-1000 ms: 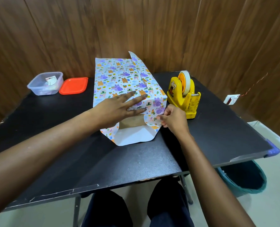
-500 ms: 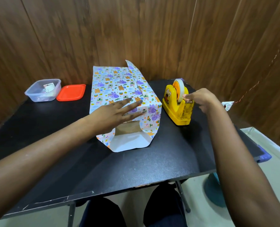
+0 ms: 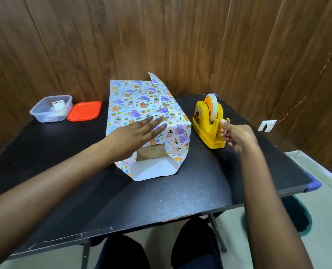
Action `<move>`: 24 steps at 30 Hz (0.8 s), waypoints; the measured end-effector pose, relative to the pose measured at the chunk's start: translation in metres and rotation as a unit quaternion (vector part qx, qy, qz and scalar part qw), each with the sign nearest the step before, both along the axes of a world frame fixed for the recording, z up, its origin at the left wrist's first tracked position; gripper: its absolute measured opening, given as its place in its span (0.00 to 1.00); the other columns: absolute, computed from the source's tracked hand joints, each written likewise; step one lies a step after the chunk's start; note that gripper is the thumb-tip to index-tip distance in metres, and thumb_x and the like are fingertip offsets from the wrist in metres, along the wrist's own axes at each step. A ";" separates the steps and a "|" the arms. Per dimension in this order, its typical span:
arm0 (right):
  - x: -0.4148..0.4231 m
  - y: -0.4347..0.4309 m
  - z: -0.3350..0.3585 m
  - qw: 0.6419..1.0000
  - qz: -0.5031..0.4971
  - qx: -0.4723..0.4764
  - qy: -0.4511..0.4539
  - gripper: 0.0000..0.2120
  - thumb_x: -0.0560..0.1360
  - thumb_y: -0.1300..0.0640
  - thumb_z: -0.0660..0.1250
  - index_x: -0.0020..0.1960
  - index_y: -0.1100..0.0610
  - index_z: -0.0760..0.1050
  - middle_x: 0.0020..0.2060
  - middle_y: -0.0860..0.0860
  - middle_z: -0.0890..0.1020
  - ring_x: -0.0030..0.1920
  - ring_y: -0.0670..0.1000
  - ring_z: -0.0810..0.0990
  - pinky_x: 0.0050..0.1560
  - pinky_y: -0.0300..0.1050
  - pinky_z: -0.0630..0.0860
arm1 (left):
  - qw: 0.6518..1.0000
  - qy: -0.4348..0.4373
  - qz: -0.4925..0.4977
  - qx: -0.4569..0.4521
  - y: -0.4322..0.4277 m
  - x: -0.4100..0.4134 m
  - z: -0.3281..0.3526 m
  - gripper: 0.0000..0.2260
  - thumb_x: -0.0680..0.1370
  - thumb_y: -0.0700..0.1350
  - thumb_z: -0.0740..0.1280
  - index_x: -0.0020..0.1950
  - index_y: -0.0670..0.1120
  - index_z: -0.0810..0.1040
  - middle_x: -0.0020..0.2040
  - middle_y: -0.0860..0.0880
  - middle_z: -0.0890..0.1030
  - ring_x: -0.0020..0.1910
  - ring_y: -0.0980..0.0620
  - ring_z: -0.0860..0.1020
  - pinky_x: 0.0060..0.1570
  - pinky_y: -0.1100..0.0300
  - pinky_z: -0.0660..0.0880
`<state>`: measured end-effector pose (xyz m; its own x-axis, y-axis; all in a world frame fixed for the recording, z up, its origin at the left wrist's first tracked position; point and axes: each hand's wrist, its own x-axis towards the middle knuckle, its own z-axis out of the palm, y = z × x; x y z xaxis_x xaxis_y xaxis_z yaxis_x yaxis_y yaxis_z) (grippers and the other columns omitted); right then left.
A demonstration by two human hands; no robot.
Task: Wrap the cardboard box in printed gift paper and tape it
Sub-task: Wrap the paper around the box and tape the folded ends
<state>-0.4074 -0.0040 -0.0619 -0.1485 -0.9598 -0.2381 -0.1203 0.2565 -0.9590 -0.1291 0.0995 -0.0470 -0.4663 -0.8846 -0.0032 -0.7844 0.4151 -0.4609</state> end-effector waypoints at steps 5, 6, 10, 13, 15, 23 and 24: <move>0.014 0.006 -0.018 0.989 -0.053 -0.045 -0.130 0.17 0.76 0.49 0.66 0.32 0.56 0.70 0.25 0.49 0.76 0.29 0.46 0.71 0.33 0.39 0.67 | 1.000 0.007 -0.002 0.007 0.000 0.001 0.000 0.43 0.73 0.28 0.55 0.67 0.52 0.24 0.75 0.50 0.32 0.76 0.50 0.40 0.59 0.67 0.64; 0.017 0.007 -0.021 0.983 -0.059 -0.046 -0.165 0.17 0.76 0.49 0.66 0.33 0.56 0.70 0.22 0.47 0.76 0.29 0.46 0.72 0.32 0.39 0.68 | 1.000 0.011 -0.003 0.004 0.000 0.002 -0.001 0.43 0.73 0.28 0.55 0.67 0.52 0.24 0.75 0.50 0.32 0.76 0.50 0.40 0.60 0.66 0.64; 0.027 0.009 -0.027 0.950 -0.079 -0.023 -0.301 0.16 0.76 0.49 0.67 0.34 0.57 0.70 0.19 0.46 0.77 0.32 0.47 0.77 0.33 0.40 0.73 | 0.999 0.035 -0.008 -0.016 -0.001 0.004 -0.005 0.45 0.71 0.27 0.56 0.69 0.53 0.25 0.76 0.50 0.35 0.76 0.48 0.42 0.66 0.61 0.61; 0.030 0.009 -0.028 0.932 -0.094 -0.011 -0.351 0.15 0.75 0.50 0.67 0.35 0.58 0.70 0.19 0.47 0.78 0.34 0.48 0.78 0.34 0.42 0.74 | 0.997 0.057 -0.013 -0.039 -0.001 0.006 -0.010 0.47 0.71 0.27 0.59 0.70 0.55 0.27 0.77 0.48 0.39 0.76 0.44 0.46 0.71 0.52 0.57; 0.033 0.010 -0.027 0.926 -0.102 -0.009 -0.364 0.14 0.75 0.51 0.68 0.36 0.58 0.71 0.19 0.48 0.78 0.35 0.49 0.79 0.34 0.42 0.75 | 0.996 0.082 0.003 -0.045 -0.001 0.008 -0.011 0.48 0.71 0.28 0.61 0.71 0.56 0.30 0.78 0.48 0.43 0.76 0.44 0.49 0.71 0.51 0.59; 0.033 0.018 -0.038 0.899 -0.108 0.026 -0.424 0.11 0.77 0.56 0.66 0.39 0.61 0.71 0.32 0.53 0.78 0.35 0.51 0.80 0.26 0.39 0.78 | 0.976 0.160 0.138 -0.049 0.006 0.019 -0.010 0.35 0.77 0.43 0.65 0.77 0.49 0.47 0.78 0.52 0.50 0.76 0.52 0.52 0.68 0.55 0.62; 0.032 0.020 -0.040 0.898 -0.098 0.025 -0.428 0.12 0.77 0.55 0.65 0.38 0.61 0.71 0.32 0.53 0.77 0.34 0.50 0.80 0.25 0.39 0.78 | 0.976 0.162 0.139 -0.052 0.006 0.021 -0.011 0.35 0.77 0.45 0.66 0.77 0.50 0.48 0.77 0.53 0.51 0.76 0.51 0.52 0.70 0.52 0.60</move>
